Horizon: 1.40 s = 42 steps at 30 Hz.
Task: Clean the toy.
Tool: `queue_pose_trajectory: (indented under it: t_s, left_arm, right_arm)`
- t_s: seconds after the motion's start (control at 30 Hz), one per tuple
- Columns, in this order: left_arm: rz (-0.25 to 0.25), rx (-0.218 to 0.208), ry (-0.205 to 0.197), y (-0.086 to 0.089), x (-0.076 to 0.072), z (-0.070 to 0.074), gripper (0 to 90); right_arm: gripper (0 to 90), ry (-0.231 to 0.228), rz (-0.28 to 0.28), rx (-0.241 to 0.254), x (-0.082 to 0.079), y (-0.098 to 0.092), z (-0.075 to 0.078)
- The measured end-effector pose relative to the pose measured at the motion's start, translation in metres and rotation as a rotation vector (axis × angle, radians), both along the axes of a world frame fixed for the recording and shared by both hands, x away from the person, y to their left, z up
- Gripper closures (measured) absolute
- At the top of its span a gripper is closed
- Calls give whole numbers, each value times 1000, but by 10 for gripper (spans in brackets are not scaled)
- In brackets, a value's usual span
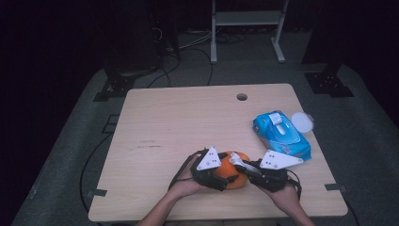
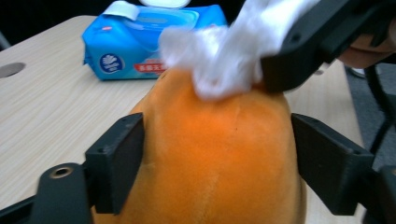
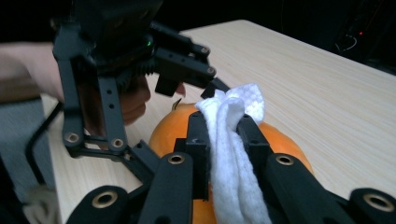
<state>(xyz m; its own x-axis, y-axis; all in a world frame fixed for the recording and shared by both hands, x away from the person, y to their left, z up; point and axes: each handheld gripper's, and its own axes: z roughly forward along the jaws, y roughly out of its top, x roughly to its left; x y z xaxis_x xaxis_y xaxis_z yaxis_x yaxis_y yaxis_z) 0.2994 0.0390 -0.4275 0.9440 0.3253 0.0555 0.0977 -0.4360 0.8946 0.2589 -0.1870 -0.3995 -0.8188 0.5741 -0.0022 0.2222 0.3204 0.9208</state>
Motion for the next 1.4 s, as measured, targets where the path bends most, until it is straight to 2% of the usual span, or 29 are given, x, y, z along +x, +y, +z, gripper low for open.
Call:
queue_pose_trajectory:
  t_s: [0.03, 0.1, 0.13, 0.2, 0.27, 0.3, 0.37, 0.43, 0.47, 0.5, 0.53, 0.57, 0.63, 0.7, 0.77, 0.8, 0.87, 0.93, 0.97, 1.03, 1.1, 1.23, 1.3, 1.37, 1.4]
  left_arm:
    - [-14, -13, 20, 3, 2, 2, 176]
    - [-14, -41, 50, 10, 7, 4, 139]
    - [-3, -37, 62, 13, 10, 3, 105]
    - [-4, -38, 98, 15, 15, -3, 99]
    - [-1, -29, 74, 12, 14, -9, 118]
    - [12, -21, 51, 10, 12, -9, 162]
    - [39, -16, 36, 8, 11, -9, 242]
    - [48, -18, 28, 6, 8, -8, 282]
    - [52, -16, 17, 4, 6, -8, 297]
    - [53, -12, 12, 3, 5, -7, 317]
    - [55, -8, 8, 3, 4, -5, 329]
    - [59, -11, 24, 3, 3, -2, 347]
    - [57, -31, 49, 6, 2, 5, 369]
    - [53, -38, 42, 7, 1, 9, 368]
    - [60, -21, 34, 4, 1, 7, 350]
    - [70, -22, 39, 2, 2, 5, 335]
    - [74, -18, 36, 0, 3, 2, 270]
    - [68, -26, 61, 2, 6, 2, 182]
    - [53, -21, 88, 4, 9, 2, 144]
    - [40, -23, 126, 9, 13, 1, 111]
    - [29, -22, 130, 10, 15, -1, 112]
    - [50, -15, 97, 7, 12, -2, 234]
    - [72, -20, 89, 3, 8, -1, 278]
    - [54, -10, 76, -2, 3, 0, 283]
    - [45, 0, 67, -3, 2, 2, 274]
  right_arm:
    - [772, -8, -1, -22, -1, 2, 0]
    - [773, -3, -10, -28, 3, -1, -3]
    - [773, 0, -26, -32, 6, -5, -5]
    - [772, 18, -67, -15, 12, -16, -8]
    - [772, 35, -83, 0, 15, -22, -10]
    - [773, 36, -85, -2, 15, -22, -10]
    - [773, 29, -82, 1, 13, -20, -9]
    - [772, 25, -57, 23, 9, -15, -5]
    - [772, 25, -27, 33, 6, -9, -2]
    - [772, 17, -2, 20, 3, -2, 0]
    - [772, 5, 4, -2, 2, 1, 0]
    - [772, -14, 0, -32, 0, 4, -1]
    - [773, -11, -15, -23, 3, -2, -2]
    - [773, 6, -40, 2, 8, -12, -3]
    - [773, 34, -60, 6, 13, -20, -6]
    - [773, 41, -64, 6, 14, -20, -7]
    - [772, 29, -55, -10, 10, -13, -6]
    - [772, 10, -26, -13, 6, -6, -3]
    - [772, 1, -19, -25, 4, -4, -2]
    - [772, 13, -10, -23, 6, -4, -4]
    - [771, 29, -26, -19, 10, -10, -8]
    - [772, 52, -70, -4, 17, -20, -12]
    - [772, 41, -57, 10, 12, -14, -8]
    - [772, 31, -23, 27, 9, -7, -4]
    - [772, 27, -9, 18, 7, -4, -3]
